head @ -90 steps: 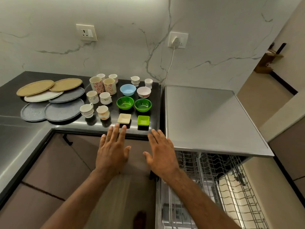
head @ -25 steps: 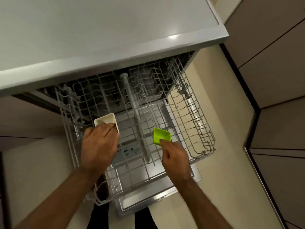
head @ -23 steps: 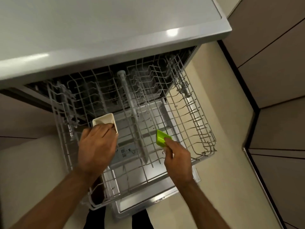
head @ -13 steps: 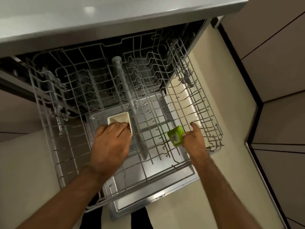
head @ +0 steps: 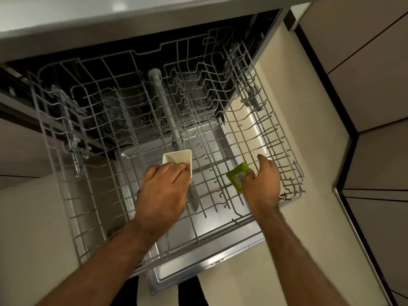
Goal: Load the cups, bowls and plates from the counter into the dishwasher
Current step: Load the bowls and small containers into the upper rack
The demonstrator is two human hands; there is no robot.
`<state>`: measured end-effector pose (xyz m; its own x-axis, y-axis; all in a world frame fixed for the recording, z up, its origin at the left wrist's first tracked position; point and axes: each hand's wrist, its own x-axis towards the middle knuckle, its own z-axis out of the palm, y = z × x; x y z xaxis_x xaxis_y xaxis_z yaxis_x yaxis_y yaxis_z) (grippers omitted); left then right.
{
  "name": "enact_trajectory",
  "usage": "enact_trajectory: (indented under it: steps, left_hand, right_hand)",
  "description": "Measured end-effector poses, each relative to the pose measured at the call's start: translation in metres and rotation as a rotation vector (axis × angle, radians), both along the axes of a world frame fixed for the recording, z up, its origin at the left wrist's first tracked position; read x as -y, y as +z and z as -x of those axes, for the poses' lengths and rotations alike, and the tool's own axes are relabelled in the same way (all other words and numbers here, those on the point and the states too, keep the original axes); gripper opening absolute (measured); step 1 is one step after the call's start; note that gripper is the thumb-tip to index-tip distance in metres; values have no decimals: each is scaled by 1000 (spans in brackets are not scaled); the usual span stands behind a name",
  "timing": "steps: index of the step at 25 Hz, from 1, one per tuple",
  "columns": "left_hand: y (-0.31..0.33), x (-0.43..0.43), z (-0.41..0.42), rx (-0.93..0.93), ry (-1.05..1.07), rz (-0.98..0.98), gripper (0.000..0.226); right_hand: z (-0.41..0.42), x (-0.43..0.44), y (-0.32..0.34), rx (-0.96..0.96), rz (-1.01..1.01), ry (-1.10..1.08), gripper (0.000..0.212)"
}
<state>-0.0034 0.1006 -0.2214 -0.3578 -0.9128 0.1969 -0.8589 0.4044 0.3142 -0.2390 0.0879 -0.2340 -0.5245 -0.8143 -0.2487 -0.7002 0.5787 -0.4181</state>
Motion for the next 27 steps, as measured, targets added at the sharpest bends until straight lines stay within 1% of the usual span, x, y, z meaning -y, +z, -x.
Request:
enact_trajectory:
  steps: [1, 3, 5, 8, 10, 12, 14, 15, 17, 19, 20, 22, 24, 27]
  left_hand:
    - [0, 0, 1, 5, 2, -36, 30]
    - [1, 2, 2, 18, 1, -106, 46]
    - [1, 4, 4, 34, -3, -139, 53]
    - [3, 8, 6, -3, -25, -178, 61]
    - [0, 12, 6, -74, -59, -220, 68]
    - [-6, 16, 6, -143, -91, -250, 67]
    - [-8, 16, 6, -207, -59, -271, 57]
    - [-7, 16, 7, -240, -17, -285, 53]
    - [-3, 17, 10, -299, 83, -335, 59]
    - [2, 19, 11, -338, 154, -361, 66]
    - [3, 19, 12, -348, 172, -364, 68]
    - [3, 19, 11, -344, 185, -366, 69]
    - [1, 18, 11, -316, 182, -366, 69]
    - [-3, 16, 9, -288, 187, -372, 70]
  right_hand:
    - [-4, -1, 6, -12, 69, 69, 54]
    - [-14, 0, 21, 77, 189, 227, 49]
    - [-28, 3, 33, 202, 227, 418, 51]
    - [-47, 6, 35, 262, 273, 691, 55]
    - [-51, 8, 30, 246, 301, 777, 57]
    - [-47, 12, 26, 244, 312, 795, 53]
    - [-39, 15, 28, 273, 290, 760, 46]
    - [-35, 17, 31, 318, 270, 702, 41]
    - [-26, 24, 41, 469, 190, 494, 38]
    - [-16, 34, 48, 605, 100, 234, 47]
    - [-10, 41, 48, 636, 63, 139, 51]
    - [-2, 54, 44, 642, -10, 37, 57]
    - [0, 65, 36, 687, -79, -49, 61]
    - [-2, 73, 19, 731, -142, -144, 61]
